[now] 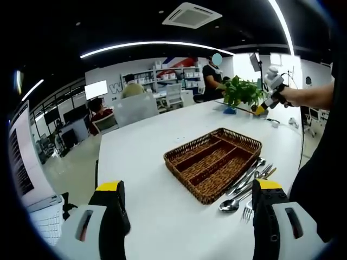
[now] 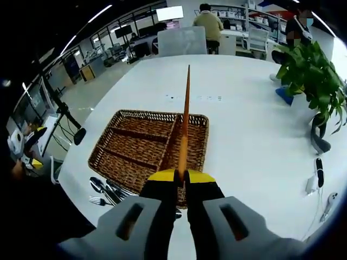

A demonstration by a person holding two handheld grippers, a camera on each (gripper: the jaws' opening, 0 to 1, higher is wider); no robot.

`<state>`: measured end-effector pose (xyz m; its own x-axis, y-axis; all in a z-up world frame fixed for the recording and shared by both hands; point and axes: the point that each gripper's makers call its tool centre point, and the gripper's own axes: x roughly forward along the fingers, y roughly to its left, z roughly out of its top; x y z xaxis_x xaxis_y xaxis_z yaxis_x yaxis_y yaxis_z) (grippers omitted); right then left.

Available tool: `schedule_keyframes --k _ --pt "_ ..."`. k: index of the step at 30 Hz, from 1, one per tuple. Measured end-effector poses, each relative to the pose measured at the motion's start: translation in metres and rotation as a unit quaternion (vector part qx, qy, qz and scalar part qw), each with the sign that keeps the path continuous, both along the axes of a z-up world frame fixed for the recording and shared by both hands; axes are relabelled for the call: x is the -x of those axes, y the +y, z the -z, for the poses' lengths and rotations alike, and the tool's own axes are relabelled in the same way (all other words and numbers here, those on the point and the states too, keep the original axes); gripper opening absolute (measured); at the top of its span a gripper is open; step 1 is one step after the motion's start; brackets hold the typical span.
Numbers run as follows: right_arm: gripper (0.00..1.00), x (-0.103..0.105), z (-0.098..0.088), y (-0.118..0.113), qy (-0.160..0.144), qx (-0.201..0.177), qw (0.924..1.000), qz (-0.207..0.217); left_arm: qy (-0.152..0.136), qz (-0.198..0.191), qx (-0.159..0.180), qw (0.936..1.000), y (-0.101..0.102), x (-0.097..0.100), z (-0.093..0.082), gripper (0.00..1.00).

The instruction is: Arrange the knives, forks, and spoons in their matching storage slots by inserting each utensil handle-first until every utensil is classified and aligned in the correct compartment

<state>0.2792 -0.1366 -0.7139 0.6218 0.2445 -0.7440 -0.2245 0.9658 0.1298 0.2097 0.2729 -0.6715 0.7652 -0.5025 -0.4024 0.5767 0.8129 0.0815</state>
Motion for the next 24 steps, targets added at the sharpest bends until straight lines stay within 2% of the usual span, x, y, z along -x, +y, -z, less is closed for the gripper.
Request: schedule_keyframes --k 12,24 --pt "0.03 0.003 0.011 0.006 0.005 -0.009 0.9999 0.009 0.001 -0.001 -0.004 1.0 0.007 -0.003 0.0 1.0" --pt "0.03 0.005 0.023 0.01 0.012 -0.002 0.9999 0.007 -0.003 0.014 -0.019 0.9997 0.0 0.001 -0.002 1.0"
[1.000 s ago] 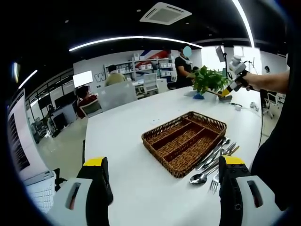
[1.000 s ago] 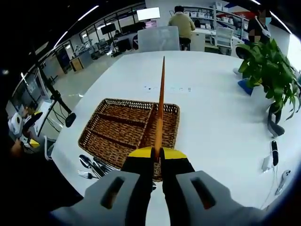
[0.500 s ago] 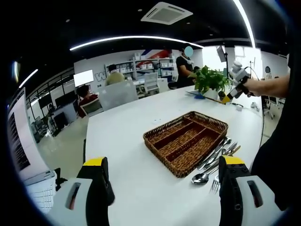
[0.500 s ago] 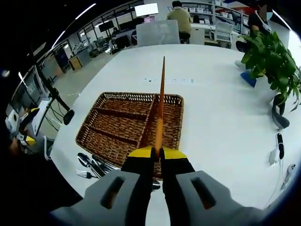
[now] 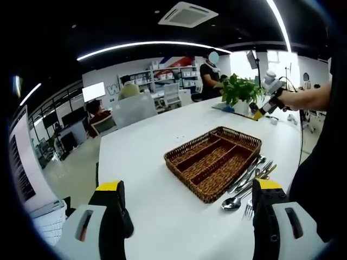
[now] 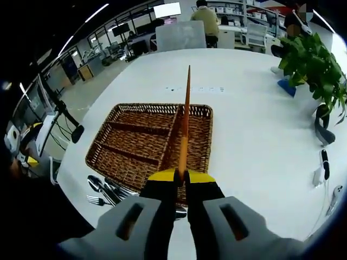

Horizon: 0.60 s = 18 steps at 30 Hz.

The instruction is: Arrange the knives, forks, and spoons in their matching storage slots by inserting each utensil handle-first until every utensil is classified and aligned in the correct compartment

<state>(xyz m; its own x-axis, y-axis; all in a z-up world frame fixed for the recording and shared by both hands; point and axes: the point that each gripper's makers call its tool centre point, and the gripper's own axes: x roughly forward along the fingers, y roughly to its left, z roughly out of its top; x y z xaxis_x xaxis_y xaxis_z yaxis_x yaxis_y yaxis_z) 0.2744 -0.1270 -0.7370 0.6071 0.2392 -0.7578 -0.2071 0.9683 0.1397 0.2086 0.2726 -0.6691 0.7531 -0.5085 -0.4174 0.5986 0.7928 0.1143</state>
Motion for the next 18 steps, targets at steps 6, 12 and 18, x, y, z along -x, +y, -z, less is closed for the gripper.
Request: schedule_keyframes --k 6,12,18 --pt "0.03 0.004 0.01 0.0 0.007 0.002 1.0 0.001 -0.004 0.007 -0.008 0.9999 0.0 0.001 -0.002 1.0" --pt "0.03 0.008 0.024 0.004 0.013 0.004 0.9999 -0.003 -0.007 0.005 -0.009 0.9999 0.0 0.001 -0.004 1.0" --pt "0.03 0.019 0.052 0.001 0.032 0.016 0.9994 0.0 -0.008 0.0 -0.004 1.0 0.003 0.0 -0.008 1.0"
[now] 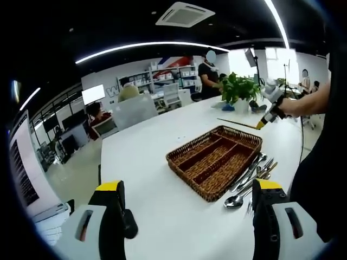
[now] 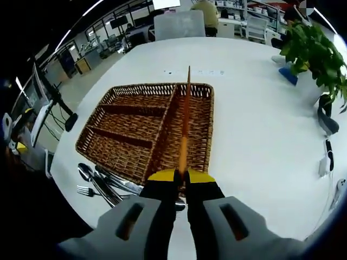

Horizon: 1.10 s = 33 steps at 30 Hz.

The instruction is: Arrange the knives, forks, and spoons in their matching storage slots by inserting each utensil handle-first until every utensil is classified and aligned in the correct compartment

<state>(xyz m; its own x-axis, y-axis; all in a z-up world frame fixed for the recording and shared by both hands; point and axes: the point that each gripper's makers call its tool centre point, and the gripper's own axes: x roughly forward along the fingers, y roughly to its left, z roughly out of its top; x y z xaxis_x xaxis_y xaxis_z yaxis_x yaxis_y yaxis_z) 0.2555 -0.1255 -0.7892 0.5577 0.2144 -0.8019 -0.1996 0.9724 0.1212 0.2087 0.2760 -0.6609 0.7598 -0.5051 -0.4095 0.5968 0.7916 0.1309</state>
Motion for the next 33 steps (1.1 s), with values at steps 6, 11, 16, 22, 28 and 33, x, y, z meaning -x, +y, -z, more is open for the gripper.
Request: schedule_keyframes --k 6,11,16,22,28,33 --pt "0.03 0.005 0.014 0.0 0.014 0.005 0.9999 -0.002 -0.001 -0.005 -0.001 1.0 0.004 0.002 0.0 1.0" --pt "0.03 0.005 0.025 0.003 0.036 0.002 0.9993 -0.002 0.002 -0.007 0.0 1.0 0.007 0.002 0.002 1.0" --pt "0.03 0.004 0.036 0.009 0.068 0.004 0.9976 -0.008 0.003 -0.01 0.012 0.9999 0.005 0.004 0.0 1.0" --pt "0.03 -0.006 0.047 0.014 0.077 0.01 0.9969 -0.011 0.004 -0.013 0.012 0.9998 0.006 0.004 0.001 1.0" --pt "0.04 -0.009 0.058 0.023 0.078 0.03 0.9959 -0.034 0.004 -0.014 0.012 0.9998 0.007 0.003 0.0 1.0" --pt "0.05 -0.009 0.063 0.027 0.076 0.035 0.9941 -0.068 0.006 -0.019 0.012 0.9997 0.011 0.004 0.002 1.0"
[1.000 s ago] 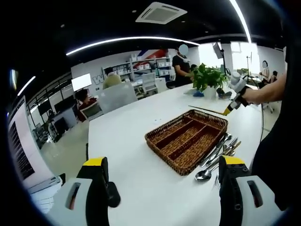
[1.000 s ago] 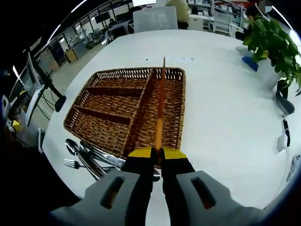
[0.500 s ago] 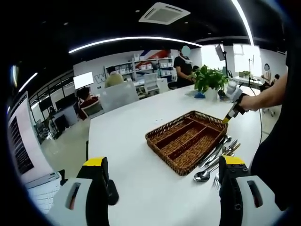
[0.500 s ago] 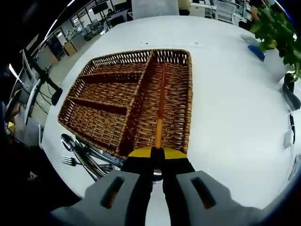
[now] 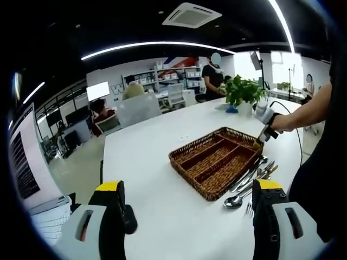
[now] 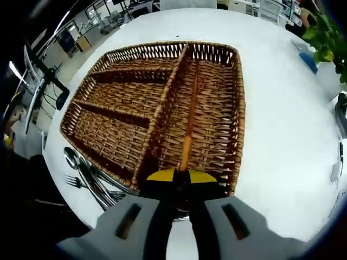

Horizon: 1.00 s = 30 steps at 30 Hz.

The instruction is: Arrange the knives, forks, and spoons in their matching storage slots by inserting each utensil handle-first until every utensil is classified and aligned in the correct compartment

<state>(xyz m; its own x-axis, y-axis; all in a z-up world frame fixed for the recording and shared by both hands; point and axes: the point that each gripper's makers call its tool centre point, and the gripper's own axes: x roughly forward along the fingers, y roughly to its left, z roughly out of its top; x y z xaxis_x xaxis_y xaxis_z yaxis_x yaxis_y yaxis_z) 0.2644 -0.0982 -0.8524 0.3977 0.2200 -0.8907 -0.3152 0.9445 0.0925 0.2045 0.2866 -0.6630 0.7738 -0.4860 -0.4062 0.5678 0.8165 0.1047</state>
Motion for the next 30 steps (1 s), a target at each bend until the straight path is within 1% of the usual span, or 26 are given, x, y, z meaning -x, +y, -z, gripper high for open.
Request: schedule_keyframes --k 1,2,3,4,5,6,7,8,9,10,11,12,13,14,15,16,17,20,25,27,30 --pt "0.06 -0.002 -0.002 -0.003 -0.018 0.031 0.9982 -0.049 0.001 -0.001 0.0 1.0 0.001 0.0 0.0 1.0" --pt "0.07 -0.004 -0.002 -0.004 -0.028 0.052 0.9949 -0.082 0.001 -0.001 0.001 1.0 0.002 0.0 0.002 1.0" --pt "0.09 -0.003 -0.003 -0.002 -0.031 0.052 0.9943 -0.087 0.001 -0.001 0.001 1.0 0.002 0.0 0.002 1.0" --pt "0.15 -0.004 -0.004 0.001 -0.037 0.041 0.995 -0.083 0.003 0.0 0.002 1.0 0.002 0.001 0.003 1.0" --pt "0.24 -0.005 -0.006 0.005 -0.043 0.03 0.9955 -0.079 0.004 0.0 0.003 1.0 0.002 0.001 0.004 1.0" --pt "0.34 -0.01 -0.012 0.002 -0.063 0.027 0.9952 -0.07 0.003 0.0 0.001 1.0 0.002 0.0 0.004 1.0" --pt "0.39 -0.015 -0.017 0.002 -0.082 0.027 0.9936 -0.073 0.003 0.0 0.002 1.0 0.002 0.0 0.004 1.0" --pt "0.42 -0.017 -0.023 0.002 -0.097 0.027 0.9915 -0.082 0.001 -0.001 0.004 1.0 0.001 -0.001 0.003 1.0" --pt "0.46 -0.016 -0.026 0.0 -0.1 0.028 0.9914 -0.079 0.0 -0.001 0.005 1.0 0.001 -0.001 0.002 1.0" --pt "0.49 -0.018 -0.032 0.001 -0.11 0.022 0.9899 -0.086 -0.001 0.0 0.004 1.0 0.001 -0.002 0.002 1.0" --pt "0.55 -0.022 -0.038 0.005 -0.131 0.011 0.9867 -0.095 -0.001 0.001 0.003 1.0 0.0 -0.002 0.003 1.0" --pt "0.62 -0.023 -0.04 0.0 -0.132 0.016 0.9872 -0.089 -0.001 0.002 0.002 1.0 0.0 -0.002 0.003 1.0" --pt "0.71 -0.025 -0.042 0.003 -0.141 0.009 0.985 -0.099 -0.001 0.003 0.0 1.0 -0.001 -0.002 0.004 1.0" --pt "0.84 -0.03 -0.048 0.007 -0.163 -0.001 0.9812 -0.104 -0.001 0.004 -0.001 1.0 -0.003 -0.002 0.003 1.0" --pt "0.92 -0.031 -0.053 0.008 -0.176 -0.003 0.9784 -0.108 0.0 0.005 -0.001 1.0 -0.003 -0.002 0.003 1.0" --pt "0.98 -0.033 -0.054 0.006 -0.182 -0.001 0.9777 -0.105 0.001 0.006 -0.001 1.0 -0.004 -0.002 0.004 1.0" --pt "1.0 -0.032 -0.054 0.004 -0.178 0.002 0.9787 -0.102 0.0 0.006 -0.001 1.0 -0.005 -0.002 0.003 1.0" --pt "1.0 -0.028 -0.055 0.005 -0.171 -0.007 0.9799 -0.102 -0.002 0.009 0.0 1.0 -0.007 -0.003 0.002 1.0" --pt "1.0 -0.025 -0.06 0.009 -0.181 -0.005 0.9766 -0.115 -0.006 0.013 -0.001 0.9999 -0.013 -0.003 -0.002 1.0" --pt "1.0 -0.026 -0.066 0.01 -0.194 -0.007 0.9739 -0.118 -0.006 0.014 -0.001 0.9999 -0.015 -0.003 -0.003 1.0" --pt "1.0 -0.027 -0.073 0.011 -0.2 -0.01 0.9722 -0.121 -0.006 0.015 -0.001 0.9999 -0.015 -0.002 -0.002 1.0"
